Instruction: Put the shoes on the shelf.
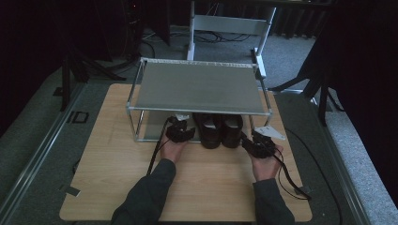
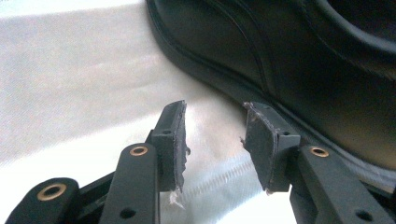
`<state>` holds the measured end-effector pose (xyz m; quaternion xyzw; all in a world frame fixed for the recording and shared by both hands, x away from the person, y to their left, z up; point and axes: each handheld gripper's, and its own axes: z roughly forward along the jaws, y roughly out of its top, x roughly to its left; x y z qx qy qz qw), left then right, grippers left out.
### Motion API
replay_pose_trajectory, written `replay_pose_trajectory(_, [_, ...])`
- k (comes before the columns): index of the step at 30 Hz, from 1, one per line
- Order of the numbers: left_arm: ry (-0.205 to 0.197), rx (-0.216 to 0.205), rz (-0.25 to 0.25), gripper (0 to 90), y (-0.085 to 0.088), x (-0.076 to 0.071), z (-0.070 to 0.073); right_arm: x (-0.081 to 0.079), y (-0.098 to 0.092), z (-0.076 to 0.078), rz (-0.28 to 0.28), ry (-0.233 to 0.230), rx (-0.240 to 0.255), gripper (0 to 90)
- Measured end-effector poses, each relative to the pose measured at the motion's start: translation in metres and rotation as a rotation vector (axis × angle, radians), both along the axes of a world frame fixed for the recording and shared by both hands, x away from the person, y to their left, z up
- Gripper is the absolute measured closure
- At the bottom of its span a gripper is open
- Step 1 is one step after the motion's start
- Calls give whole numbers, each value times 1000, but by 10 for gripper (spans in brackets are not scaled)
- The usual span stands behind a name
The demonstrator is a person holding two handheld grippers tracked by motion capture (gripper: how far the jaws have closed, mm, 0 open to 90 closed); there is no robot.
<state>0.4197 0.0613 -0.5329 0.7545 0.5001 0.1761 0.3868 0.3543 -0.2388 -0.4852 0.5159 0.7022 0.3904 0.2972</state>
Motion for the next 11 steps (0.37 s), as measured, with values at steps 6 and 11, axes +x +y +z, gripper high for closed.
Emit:
replay_pose_trajectory(6, [-4, 25, -19, 571, 14, -22, -3, -2, -24, -27, 21, 117, -73, 516])
replay_pose_trajectory(11, [-17, 50, -14, 560, 23, -37, -4, -2, -33, -42, 17, 156, -93, 509])
